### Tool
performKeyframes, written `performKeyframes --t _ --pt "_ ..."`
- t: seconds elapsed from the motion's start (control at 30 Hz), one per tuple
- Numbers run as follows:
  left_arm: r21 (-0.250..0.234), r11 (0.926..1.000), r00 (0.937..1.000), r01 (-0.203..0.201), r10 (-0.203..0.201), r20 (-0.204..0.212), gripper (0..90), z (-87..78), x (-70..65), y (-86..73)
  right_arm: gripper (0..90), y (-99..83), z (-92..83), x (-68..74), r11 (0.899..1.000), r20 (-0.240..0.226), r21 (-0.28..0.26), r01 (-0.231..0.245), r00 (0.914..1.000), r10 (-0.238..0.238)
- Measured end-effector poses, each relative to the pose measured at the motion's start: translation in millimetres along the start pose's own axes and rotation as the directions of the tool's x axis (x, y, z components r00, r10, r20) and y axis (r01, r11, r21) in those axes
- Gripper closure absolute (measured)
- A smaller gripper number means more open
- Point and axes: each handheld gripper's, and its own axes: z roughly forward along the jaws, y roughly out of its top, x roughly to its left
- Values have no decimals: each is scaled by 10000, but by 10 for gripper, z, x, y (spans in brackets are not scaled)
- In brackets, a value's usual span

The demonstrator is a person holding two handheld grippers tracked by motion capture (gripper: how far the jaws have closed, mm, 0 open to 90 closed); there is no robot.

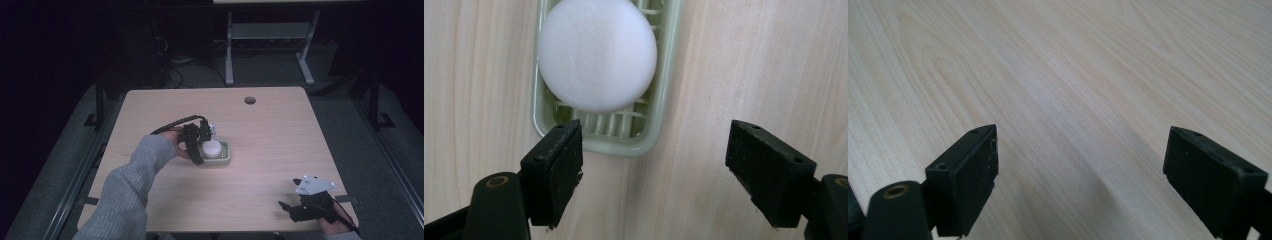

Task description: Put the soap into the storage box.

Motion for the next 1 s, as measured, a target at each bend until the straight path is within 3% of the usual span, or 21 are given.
performKeyframes --t 0.2,0.7,0.9,1.0 --pt "-2 10000 10000 -8 8 -39 228 -8 -66 -60 139 2 -1 -1 10000 29 33 61 10000 -61" --pt "-384 9985 9991 396 -400 -107 228 -20 -263 -312 139 4 4 0 10000 39 65 18 10000 -18" --pt "-202 9993 9994 312 -315 -165 228 2 -342 -364 140 -1 4 -5 10000 97 80 3 10000 -3" --pt "-406 9987 9995 295 -301 -128 228 0 -379 -383 139 -3 6 -12 10000 135 64 52 9999 -53"
